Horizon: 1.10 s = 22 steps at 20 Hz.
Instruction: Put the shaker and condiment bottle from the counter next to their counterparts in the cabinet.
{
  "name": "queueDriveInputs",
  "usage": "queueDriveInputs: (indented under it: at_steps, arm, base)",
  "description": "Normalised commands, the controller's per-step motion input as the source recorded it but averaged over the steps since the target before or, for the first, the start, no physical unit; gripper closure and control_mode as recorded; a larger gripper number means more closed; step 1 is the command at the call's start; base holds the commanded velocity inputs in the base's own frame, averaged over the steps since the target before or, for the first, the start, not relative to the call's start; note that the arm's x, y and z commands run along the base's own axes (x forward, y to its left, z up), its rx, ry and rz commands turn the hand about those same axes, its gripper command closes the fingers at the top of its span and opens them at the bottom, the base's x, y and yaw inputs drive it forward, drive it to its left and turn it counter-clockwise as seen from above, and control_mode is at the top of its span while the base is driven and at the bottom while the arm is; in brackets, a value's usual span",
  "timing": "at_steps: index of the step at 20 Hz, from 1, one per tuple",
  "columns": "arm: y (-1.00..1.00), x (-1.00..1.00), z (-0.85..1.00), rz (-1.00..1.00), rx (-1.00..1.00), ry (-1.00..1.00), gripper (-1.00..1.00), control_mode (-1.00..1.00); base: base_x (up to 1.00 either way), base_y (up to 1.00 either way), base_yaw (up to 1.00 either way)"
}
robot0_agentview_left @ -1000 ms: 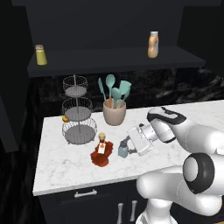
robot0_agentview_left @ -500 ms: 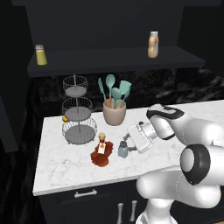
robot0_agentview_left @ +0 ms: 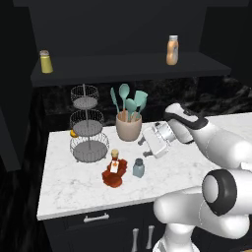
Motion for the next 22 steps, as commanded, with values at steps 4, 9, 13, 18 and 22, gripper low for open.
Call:
queueDriveInputs:
  at_steps: [4,9,13,18,22]
  arm:
    - [0.01,0.63,-0.41,0.0,-0.02,0.03,-1.0,-1.0]
    - [0.0,0.33,-0.34,0.0,-0.02,0.03,-1.0,-1.0]
    - [0.0,-0.1,0.0,0.0,0.01,0.02,-1.0,-1.0]
    - [0.0,-0.2,0.0,0.0,0.0,0.0,-1.0,-1.0]
    - [0.03,-0.22,0.0,0.0,0.01,0.0,-1.0,-1.0]
  base:
    - [0.0,0.0,0.0]
    - [0.0,0.0,0.0]
    - [0.0,0.0,0.0]
    - [0.0,0.0,0.0]
    - [0.0,0.0,0.0]
